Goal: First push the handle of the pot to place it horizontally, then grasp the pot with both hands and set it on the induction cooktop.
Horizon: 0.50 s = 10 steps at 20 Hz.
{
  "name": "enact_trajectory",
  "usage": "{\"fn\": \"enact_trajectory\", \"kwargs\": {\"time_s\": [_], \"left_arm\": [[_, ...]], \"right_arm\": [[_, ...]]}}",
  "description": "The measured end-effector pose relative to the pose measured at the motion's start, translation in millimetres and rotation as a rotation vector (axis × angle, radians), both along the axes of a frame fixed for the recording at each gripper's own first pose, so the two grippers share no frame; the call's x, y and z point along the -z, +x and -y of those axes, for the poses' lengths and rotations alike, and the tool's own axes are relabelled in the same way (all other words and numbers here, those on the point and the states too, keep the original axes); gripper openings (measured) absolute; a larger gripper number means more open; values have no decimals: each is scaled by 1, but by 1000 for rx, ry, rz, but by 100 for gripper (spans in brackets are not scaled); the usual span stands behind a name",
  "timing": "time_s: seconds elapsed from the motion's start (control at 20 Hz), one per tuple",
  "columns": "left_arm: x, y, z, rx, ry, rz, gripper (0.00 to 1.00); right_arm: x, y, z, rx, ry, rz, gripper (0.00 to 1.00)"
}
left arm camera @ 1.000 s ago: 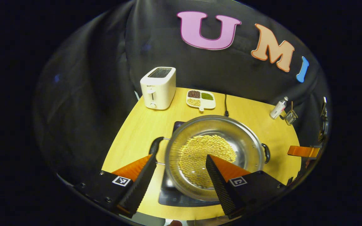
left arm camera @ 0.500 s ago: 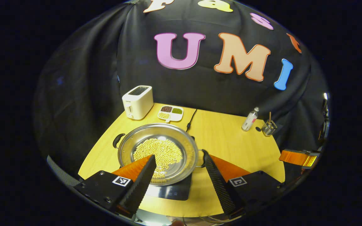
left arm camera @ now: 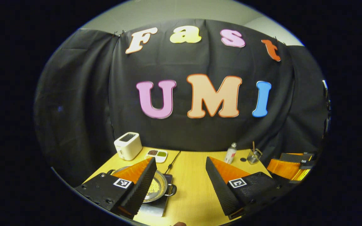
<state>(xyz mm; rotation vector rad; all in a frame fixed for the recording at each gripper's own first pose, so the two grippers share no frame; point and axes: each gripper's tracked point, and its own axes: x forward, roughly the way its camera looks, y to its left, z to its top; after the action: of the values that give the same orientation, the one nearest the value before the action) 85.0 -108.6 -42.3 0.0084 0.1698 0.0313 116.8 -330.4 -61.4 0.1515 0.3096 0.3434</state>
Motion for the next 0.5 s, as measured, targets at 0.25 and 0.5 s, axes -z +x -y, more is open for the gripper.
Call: {"fn": "enact_trajectory", "kwargs": {"time_s": [0.25, 0.5], "left_arm": [[-28, -16, 14, -16, 76, 156, 95], [-8, -33, 25, 13, 21, 147, 94]], "right_arm": [[-40, -14, 35, 93, 12, 142, 92], [-47, -30, 58, 144, -43, 213, 92]]}}
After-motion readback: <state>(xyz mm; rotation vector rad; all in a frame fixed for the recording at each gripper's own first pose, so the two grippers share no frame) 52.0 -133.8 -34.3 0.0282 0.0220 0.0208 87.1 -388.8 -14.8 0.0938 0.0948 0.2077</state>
